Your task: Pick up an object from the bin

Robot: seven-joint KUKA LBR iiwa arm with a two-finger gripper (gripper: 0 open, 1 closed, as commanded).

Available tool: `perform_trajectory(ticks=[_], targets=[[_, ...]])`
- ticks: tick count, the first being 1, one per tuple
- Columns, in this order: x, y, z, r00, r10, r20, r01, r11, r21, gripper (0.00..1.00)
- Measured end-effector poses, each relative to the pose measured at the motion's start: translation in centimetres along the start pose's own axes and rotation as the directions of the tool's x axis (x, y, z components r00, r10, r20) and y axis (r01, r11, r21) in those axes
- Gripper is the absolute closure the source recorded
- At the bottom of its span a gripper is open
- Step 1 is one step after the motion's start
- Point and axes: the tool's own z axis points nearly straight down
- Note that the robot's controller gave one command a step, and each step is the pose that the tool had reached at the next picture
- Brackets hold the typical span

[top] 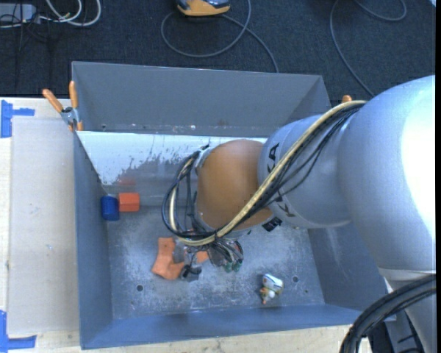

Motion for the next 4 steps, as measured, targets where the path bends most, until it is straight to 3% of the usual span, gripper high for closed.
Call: perform_trajectory(ticks=[3, 4], targets=[[0.3, -1.2, -0.1, 1.000, 0.005, -0.001, -0.005, 1.000, 0.000, 1.00], [-1.3, -0.5, 0.0, 0.999, -0.037, -0.002, 0.037, 0.999, -0.001, 1.00]])
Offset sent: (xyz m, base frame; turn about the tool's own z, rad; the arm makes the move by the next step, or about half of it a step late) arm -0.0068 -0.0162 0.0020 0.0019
